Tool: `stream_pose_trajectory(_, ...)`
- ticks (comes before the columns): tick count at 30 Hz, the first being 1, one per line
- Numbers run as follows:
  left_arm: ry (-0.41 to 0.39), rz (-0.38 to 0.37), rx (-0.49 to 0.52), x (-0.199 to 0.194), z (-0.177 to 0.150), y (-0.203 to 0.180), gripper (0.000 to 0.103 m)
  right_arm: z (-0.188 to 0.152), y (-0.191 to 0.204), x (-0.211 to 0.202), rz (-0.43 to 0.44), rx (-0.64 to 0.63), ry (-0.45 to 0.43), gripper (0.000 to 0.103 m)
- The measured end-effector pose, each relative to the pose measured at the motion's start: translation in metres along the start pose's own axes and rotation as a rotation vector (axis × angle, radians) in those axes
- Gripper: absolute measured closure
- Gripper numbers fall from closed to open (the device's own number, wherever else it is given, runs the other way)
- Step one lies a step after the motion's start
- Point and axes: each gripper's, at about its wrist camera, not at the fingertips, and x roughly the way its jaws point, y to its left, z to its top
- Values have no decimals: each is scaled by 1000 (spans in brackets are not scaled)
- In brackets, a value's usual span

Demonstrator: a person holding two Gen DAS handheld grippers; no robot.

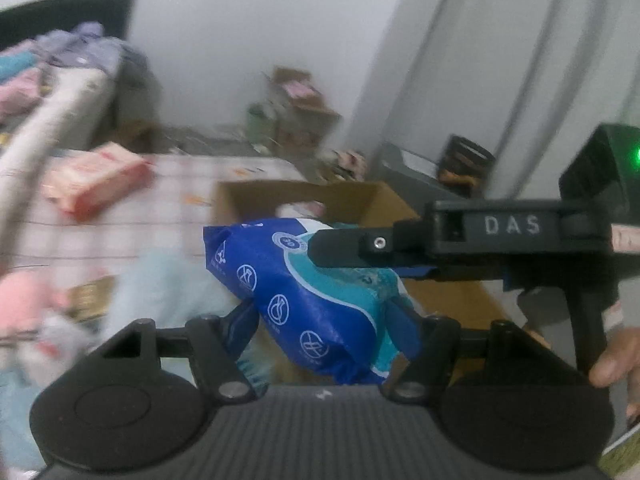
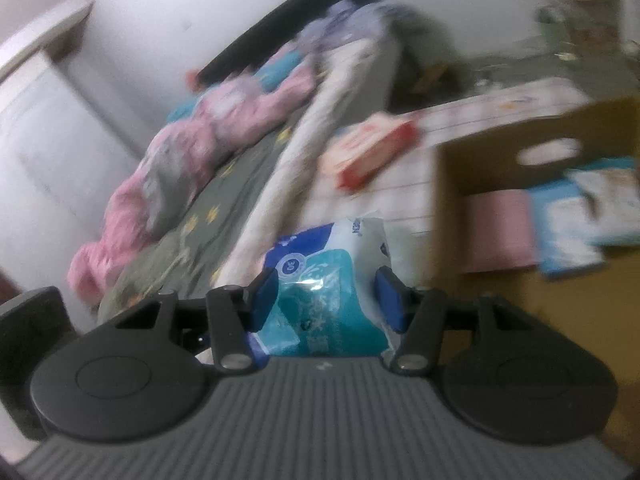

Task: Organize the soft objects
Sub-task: 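Carry the diaper pack with the right gripper into the cardboard box and release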

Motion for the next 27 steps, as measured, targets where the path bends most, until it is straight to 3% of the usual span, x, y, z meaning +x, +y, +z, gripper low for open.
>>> stream_pose_trajectory(4,59,-13,38,46,5,-17,33,1,-48,-9,-64,52,-24,49)
stream_pose_trajectory(9,112,31,46,78,-3,-13,32,-2,-100,25,-109,115,23,49)
stream_pose_trajectory(14,90,34,65,60,-3,-8,25,-12,-136,61,-138,183,110,49)
stream_pose_trajectory(21,45,61,63,25,1,11,23,-18,-143,60,-225,145,153,49)
stream_pose_trajectory(27,45,131,39,-8,-16,42,21,-36,-131,84,-219,45,394,47)
